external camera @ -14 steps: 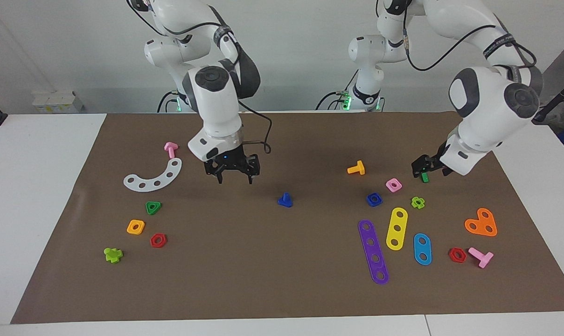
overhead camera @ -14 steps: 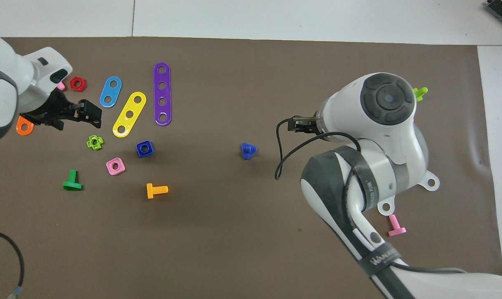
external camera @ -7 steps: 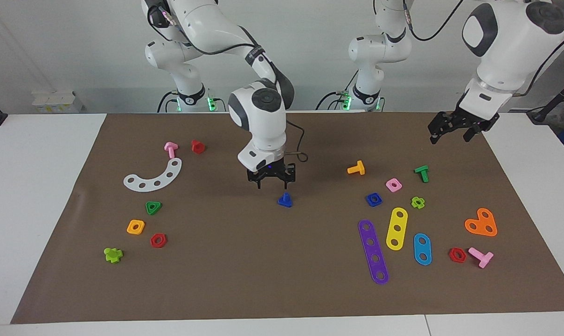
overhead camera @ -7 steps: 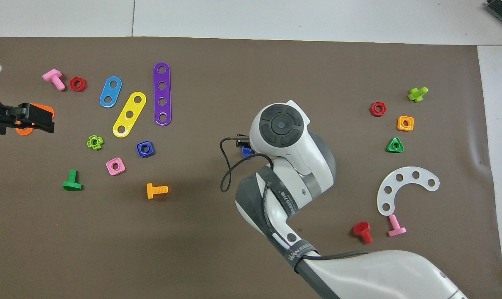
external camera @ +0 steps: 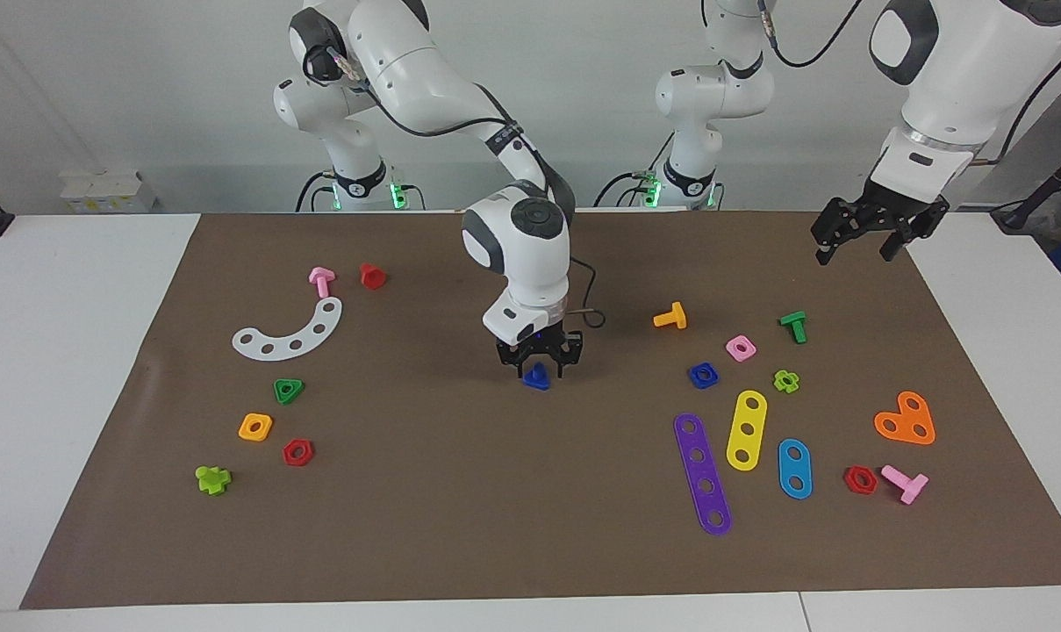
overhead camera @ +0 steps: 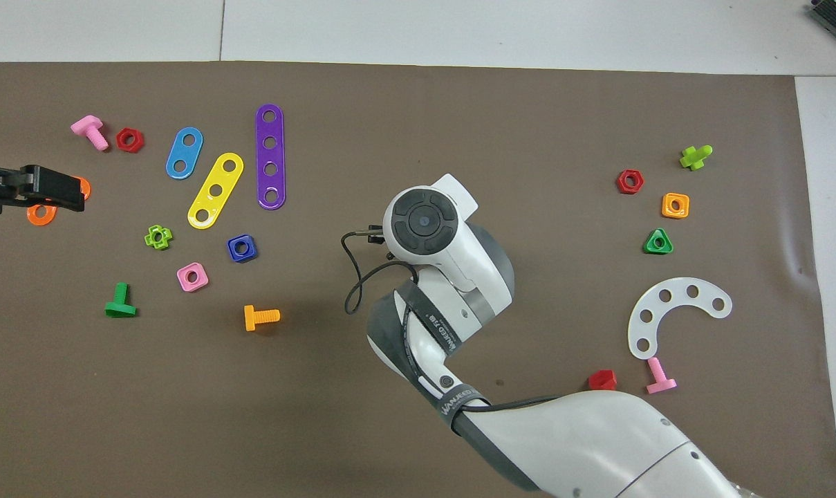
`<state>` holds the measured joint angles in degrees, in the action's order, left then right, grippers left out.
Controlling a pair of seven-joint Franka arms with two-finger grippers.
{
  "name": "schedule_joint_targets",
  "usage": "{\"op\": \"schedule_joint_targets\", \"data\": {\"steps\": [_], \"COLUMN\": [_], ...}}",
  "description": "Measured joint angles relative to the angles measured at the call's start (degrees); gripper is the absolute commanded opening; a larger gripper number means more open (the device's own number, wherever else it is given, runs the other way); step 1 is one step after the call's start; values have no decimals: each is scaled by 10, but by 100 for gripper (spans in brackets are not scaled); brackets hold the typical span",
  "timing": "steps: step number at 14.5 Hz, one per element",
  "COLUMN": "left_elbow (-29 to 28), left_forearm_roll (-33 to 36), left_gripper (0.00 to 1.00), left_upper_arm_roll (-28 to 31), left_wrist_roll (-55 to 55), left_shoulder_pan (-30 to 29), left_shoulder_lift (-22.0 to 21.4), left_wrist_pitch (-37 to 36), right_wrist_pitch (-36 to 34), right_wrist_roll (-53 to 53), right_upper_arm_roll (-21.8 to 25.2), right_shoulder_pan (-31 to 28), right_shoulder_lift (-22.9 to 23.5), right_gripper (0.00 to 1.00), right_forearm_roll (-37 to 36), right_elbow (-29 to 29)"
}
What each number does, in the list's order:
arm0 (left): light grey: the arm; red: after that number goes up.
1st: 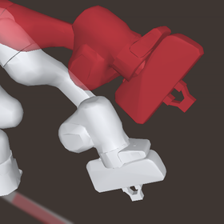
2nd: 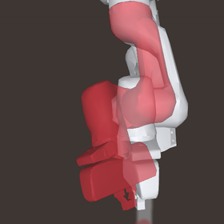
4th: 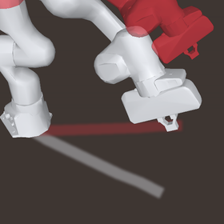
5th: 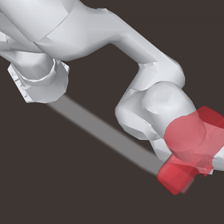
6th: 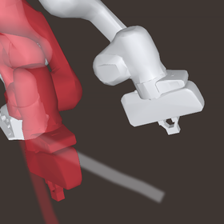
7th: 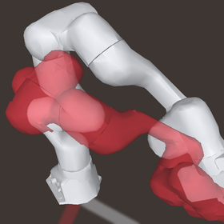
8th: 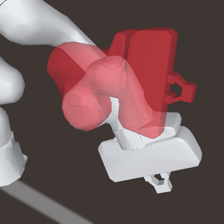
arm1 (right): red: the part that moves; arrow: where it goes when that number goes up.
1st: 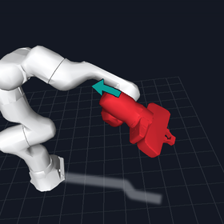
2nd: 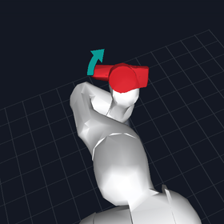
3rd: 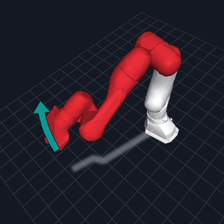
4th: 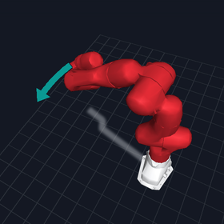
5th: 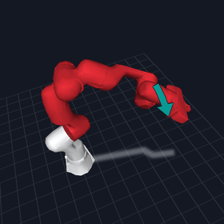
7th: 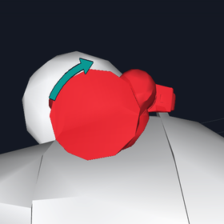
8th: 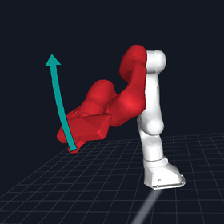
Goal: Unscrew and place screws in storage area
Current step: 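Grasp the blue bolt with the right gripper while the left gripper retracts, then carry the blue bolt with the right gripper near the green triangle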
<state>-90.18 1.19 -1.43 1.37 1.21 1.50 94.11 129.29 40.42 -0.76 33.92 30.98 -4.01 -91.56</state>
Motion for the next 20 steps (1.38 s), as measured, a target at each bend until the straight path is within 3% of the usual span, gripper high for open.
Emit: {"op": "schedule_joint_targets", "data": {"steps": [4,6,7,9,10,11,12,15,20], "left_elbow": [-3,-3,-3,-3,-3,-3,-3,-3,-3], "left_forearm_roll": [0,0,0,0,0,0,0,0,0], "left_gripper": [100,100,100,100,100,100,100,100,100], "left_upper_arm_roll": [2,4,4,4,4,4,4,4,4], "left_wrist_roll": [0,0,0,0,0,0,0,0,0], "left_shoulder_pan": [-1,-1,-1,-1,-1,-1,-1,-1,-1], "left_shoulder_lift": [-1,-1,-1,-1,-1,-1,-1,-1,-1], "left_wrist_pitch": [0,0,0,0,0,0,0,0,0], "right_wrist_pitch": [-3,-3,-3,-3,-3,-3,-3,-4,-4], "right_wrist_roll": [1,2,2,2,2,2,2,1,-89], "right_upper_arm_roll": [0,0,0,1,1,2,3,8,8], "right_shoulder_pan": [9,11,11,11,11,11,10,-2,-80], "right_shoulder_lift": [3,4,4,4,4,4,3,-23,-137], "right_gripper": [61,53,44,37,25,5,0,0,0], "right_forearm_roll": [0,0,0,-2,-7,-12,-16,-19,-20], "right_elbow": [-6,-8,-9,-9,-9,-9,-10,-33,-163]}}
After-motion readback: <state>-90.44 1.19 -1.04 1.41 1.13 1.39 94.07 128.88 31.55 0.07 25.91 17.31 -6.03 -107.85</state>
